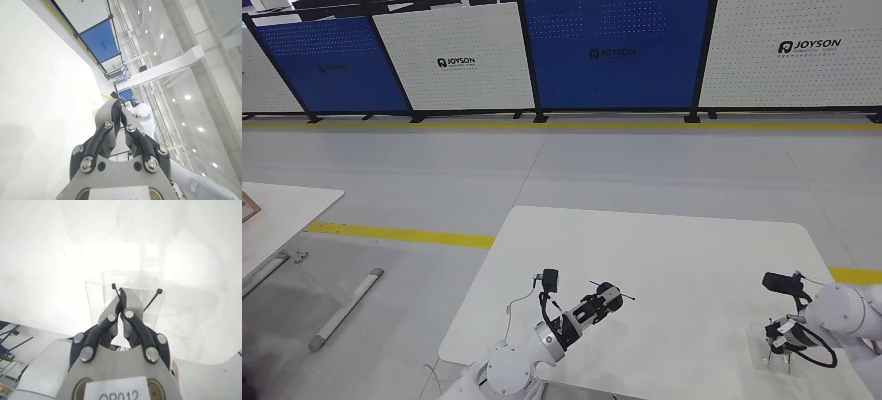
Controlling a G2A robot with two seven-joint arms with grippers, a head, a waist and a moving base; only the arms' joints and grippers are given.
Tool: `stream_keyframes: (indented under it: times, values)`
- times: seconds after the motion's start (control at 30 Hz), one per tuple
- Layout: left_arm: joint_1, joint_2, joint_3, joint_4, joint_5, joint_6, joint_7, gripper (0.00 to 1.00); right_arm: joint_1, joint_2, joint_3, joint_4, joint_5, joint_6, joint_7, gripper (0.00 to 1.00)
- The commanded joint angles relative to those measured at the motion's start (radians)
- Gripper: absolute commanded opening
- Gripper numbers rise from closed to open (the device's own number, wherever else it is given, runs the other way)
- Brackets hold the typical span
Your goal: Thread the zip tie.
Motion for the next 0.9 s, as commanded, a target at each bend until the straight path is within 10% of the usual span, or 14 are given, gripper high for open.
stream_keyframes:
  times: [0.0,0.33,0.87]
  values:
    - [0.000,0.000,0.000,0.000,0.000,0.000,0.000,0.00,-0.025,0.009,0.037,-0.033,-0.001,0.000,0.000,0.00]
    - [0.000,0.000,0.000,0.000,0.000,0.000,0.000,0.00,-0.287,0.058,0.355,-0.250,0.118,-0.024,-0.083,0.00]
    - [0.000,0.000,0.000,0.000,0.000,0.000,0.000,0.00,-0.294,0.056,0.353,-0.249,0.120,-0.032,-0.106,0.00]
